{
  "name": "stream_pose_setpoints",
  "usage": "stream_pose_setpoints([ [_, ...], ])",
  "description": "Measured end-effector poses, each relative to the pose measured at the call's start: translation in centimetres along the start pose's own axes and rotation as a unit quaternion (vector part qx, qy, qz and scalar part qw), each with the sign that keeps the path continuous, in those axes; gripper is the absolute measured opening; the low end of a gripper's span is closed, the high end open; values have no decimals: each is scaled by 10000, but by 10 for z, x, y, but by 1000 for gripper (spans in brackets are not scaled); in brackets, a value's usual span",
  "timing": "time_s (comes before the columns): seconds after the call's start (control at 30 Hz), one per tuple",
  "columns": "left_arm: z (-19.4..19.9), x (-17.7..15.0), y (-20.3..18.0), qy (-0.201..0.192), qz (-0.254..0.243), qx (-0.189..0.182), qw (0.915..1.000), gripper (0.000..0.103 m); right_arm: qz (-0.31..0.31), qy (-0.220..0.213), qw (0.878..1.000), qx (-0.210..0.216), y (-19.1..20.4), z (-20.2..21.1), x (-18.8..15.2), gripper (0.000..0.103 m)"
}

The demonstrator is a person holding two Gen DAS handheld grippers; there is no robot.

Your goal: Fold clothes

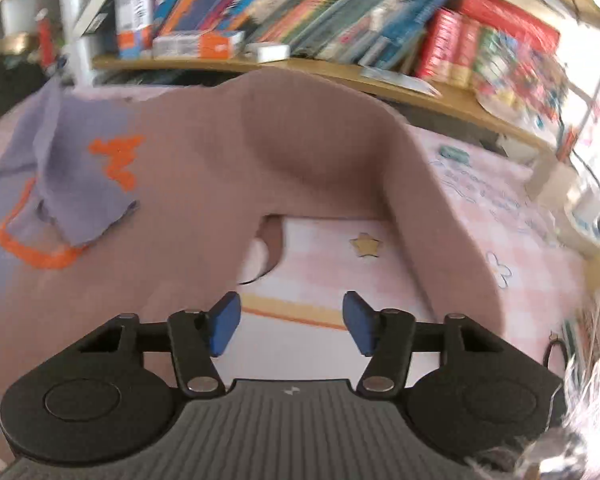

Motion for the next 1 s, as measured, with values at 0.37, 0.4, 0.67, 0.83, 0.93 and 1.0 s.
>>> stream_pose_setpoints([
  [0.37,3,5,-4,-56,-110,-82,9999,6,-1514,-438,9841,-821,-105,-1,47,40],
  [0.4,3,4,-4,-60,-103,-92,9999,6,-1414,-335,9868,-708,-95,-4,39,41],
  [0.67,2,3,-4,-50,-158,-176,9997,6,-1255,110,9918,199,8,-16,-22,46],
  [0.83,2,1,-6,-56,-201,-240,9995,6,-762,453,9959,160,51,-30,-39,41],
  [0.93,2,0,-10,-59,-254,-312,9992,5,-723,418,9963,217,65,-31,-39,16],
  [1.0,2,-1,-19,-53,-350,-390,9986,5,-634,462,9969,113,69,-28,-41,4],
])
Point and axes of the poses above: each gripper's, at about its wrist camera, not at the fingertips, and z roughly against the way its jaws point, y to its left, x to its top, the point moved 6 cm from there along -z, roughly the way its jaws point, and after that the axes turned 12 degrees about x, right-handed, at the moved point
